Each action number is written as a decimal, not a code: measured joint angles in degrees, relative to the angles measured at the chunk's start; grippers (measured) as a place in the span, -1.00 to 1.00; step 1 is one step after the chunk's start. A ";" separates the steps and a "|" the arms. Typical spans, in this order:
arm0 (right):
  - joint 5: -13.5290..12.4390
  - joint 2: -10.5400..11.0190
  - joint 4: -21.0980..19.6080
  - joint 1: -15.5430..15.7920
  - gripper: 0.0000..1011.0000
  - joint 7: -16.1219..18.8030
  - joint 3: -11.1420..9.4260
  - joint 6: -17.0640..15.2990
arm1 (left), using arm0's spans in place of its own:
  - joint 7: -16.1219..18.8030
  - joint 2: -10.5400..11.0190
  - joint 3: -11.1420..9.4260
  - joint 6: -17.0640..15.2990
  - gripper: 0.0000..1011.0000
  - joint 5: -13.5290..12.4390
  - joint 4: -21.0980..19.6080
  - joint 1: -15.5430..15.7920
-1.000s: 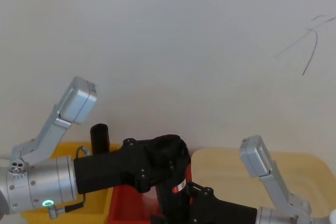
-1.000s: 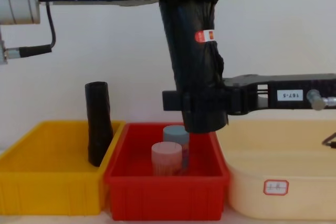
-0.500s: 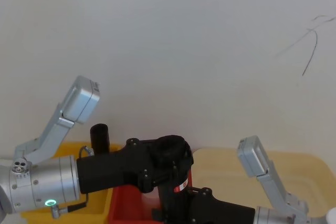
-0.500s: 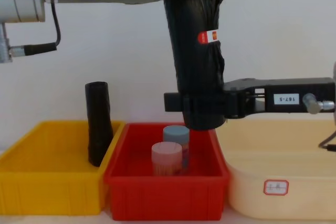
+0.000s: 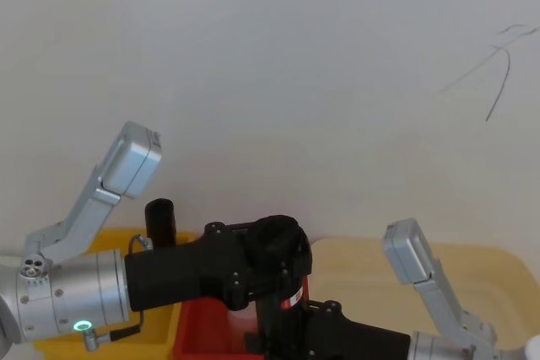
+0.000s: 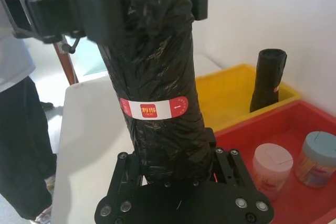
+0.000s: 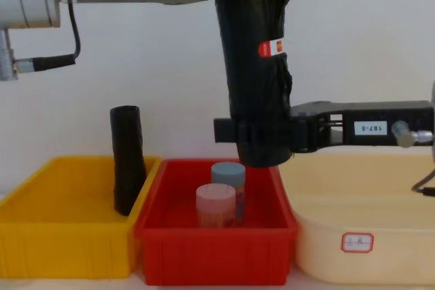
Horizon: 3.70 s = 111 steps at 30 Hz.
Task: Pick up the garbage bag with the one hand and transfer it to the other hand.
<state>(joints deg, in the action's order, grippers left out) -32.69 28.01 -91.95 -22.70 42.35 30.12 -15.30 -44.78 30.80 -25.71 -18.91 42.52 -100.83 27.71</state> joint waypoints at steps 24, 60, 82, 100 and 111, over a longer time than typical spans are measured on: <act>-2.32 0.31 -2.17 1.11 0.12 -3.53 -2.18 1.55 | 0.42 1.15 1.09 0.61 0.98 0.75 0.07 -0.68; -1.02 0.72 -2.20 2.96 0.12 -20.65 -7.19 -0.42 | 13.11 4.41 12.56 3.22 0.98 6.95 0.41 -8.91; 1.19 -1.48 4.27 3.00 0.12 -29.84 -10.71 -2.14 | 29.67 2.86 13.15 6.85 0.98 -1.28 0.68 -12.42; 1.64 -2.14 8.63 2.46 0.83 -30.78 -11.77 -2.61 | 36.53 1.43 11.70 8.13 0.98 -7.13 1.86 -12.99; 1.74 -2.25 9.22 2.41 0.98 -30.86 -11.91 -2.71 | 37.70 1.22 11.46 8.33 0.98 -8.13 2.07 -13.06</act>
<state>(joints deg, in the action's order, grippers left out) -30.95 25.76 -82.73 -20.29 11.48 18.21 -18.01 -7.08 32.02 -14.25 -10.58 34.39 -98.76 14.66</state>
